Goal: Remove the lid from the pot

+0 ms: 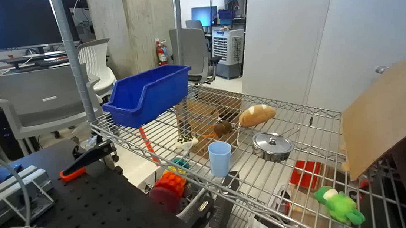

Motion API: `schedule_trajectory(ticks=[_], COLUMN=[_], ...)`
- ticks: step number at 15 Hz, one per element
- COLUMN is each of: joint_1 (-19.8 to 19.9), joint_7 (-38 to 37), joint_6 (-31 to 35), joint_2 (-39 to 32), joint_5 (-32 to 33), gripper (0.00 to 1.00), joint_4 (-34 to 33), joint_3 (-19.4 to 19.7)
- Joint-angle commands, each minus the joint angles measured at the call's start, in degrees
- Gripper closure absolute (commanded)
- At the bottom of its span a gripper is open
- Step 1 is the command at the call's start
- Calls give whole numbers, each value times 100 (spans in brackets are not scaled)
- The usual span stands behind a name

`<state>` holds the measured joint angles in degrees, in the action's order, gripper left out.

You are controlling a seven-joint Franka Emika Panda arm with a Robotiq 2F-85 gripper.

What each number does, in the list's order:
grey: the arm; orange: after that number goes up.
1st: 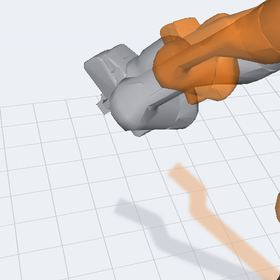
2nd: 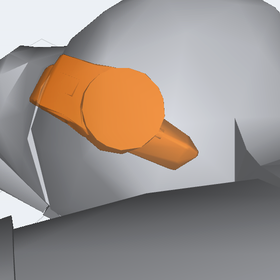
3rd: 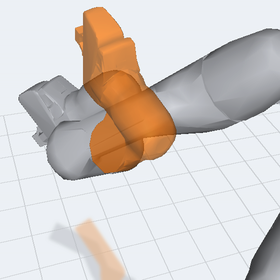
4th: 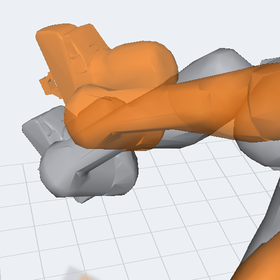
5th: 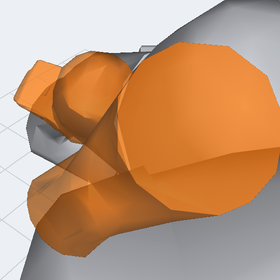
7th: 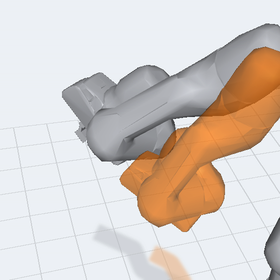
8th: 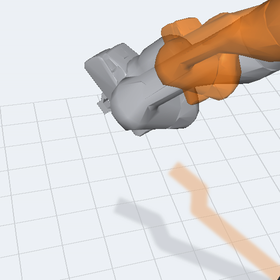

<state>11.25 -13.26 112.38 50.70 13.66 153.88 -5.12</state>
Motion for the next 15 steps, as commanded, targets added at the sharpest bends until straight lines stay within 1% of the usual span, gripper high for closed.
schedule_trajectory(ticks=[1,5,8,10,12,14,15], joint_1=[-82,-82,-19,14,29,21,-53], joint_7=[-51,-51,-153,-110,-68,-71,-32], joint_6=[-31,-31,321,766,1114,1289,1307], joint_2=[-10,-9,-714,-1346,-2028,-2711,-3066], joint_5=[56,56,98,126,66,-3,-193], gripper=[0,0,0,0,0,0,0], joint_4=[-17,-17,-249,-443,-685,-992,-1186], joint_3=[62,62,18,77,173,276,391])
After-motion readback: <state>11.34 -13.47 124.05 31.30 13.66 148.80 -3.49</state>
